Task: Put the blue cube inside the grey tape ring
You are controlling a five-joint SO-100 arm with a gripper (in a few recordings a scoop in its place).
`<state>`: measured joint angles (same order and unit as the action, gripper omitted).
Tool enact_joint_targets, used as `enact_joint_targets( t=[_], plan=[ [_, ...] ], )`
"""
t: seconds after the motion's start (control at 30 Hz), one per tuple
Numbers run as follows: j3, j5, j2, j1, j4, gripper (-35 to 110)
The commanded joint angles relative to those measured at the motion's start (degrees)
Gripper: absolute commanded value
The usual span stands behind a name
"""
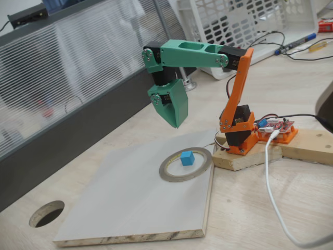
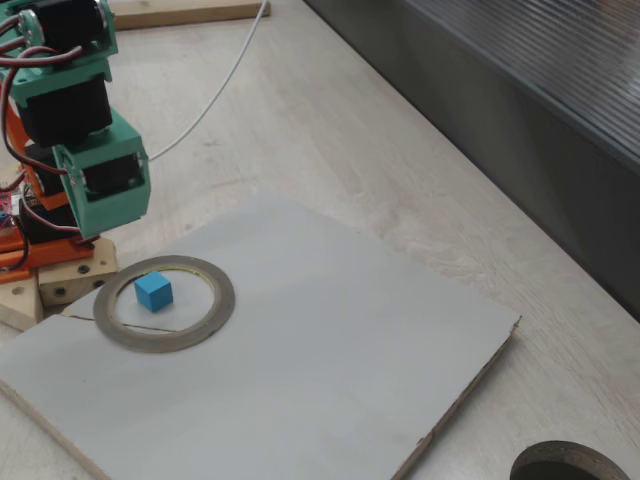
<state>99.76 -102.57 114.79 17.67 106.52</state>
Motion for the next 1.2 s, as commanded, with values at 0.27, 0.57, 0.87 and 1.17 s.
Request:
enact_joint_targets(
  t=[0.27, 0.57, 0.87, 1.17],
  plan=[
    [-0.4, -1.0, 1.0, 1.1, 0.1, 0],
    [-0.4, -1.0, 0.9, 1.1, -0.4, 0],
    [-0.4, -1.0, 0.9, 1.1, -0.4, 0],
    [-0.4, -1.0, 0.9, 1.1, -0.4, 0]
  ],
)
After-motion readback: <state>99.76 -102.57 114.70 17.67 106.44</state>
